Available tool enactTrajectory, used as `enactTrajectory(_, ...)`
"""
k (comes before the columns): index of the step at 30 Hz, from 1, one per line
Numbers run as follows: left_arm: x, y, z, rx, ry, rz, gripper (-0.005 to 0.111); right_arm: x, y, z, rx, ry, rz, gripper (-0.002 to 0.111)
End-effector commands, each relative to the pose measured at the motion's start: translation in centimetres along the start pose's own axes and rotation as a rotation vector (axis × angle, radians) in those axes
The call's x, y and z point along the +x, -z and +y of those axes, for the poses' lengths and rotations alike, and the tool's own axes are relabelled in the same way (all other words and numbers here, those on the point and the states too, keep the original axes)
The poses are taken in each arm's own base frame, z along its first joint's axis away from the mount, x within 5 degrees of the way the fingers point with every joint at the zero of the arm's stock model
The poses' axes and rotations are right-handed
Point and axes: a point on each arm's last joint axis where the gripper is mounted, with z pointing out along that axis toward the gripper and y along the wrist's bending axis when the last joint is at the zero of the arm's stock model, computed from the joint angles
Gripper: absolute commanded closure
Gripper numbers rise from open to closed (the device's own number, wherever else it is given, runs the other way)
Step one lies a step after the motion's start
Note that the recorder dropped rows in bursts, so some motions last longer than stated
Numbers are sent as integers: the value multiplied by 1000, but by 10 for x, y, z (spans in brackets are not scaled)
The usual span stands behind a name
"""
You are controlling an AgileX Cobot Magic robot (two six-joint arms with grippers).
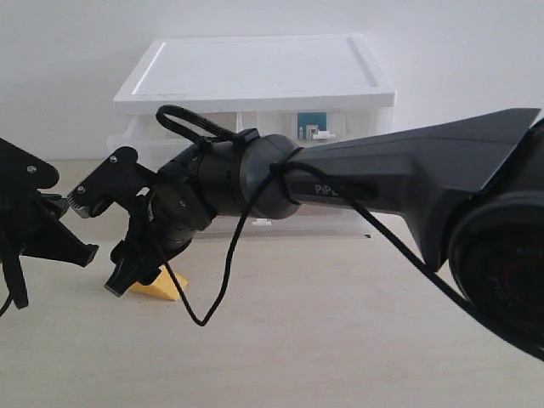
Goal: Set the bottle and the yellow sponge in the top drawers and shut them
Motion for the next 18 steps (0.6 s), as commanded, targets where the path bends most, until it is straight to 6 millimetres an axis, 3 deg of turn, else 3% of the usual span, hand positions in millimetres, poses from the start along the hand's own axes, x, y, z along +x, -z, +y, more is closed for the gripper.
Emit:
enactTrajectory(1, 0, 2, 2, -6, 3, 0, 103, 9, -12, -2, -20, -14, 18, 46)
enactTrajectory(18, -1, 2, 2, -8, 0, -7, 103, 14, -15, 13, -140, -14, 63, 46)
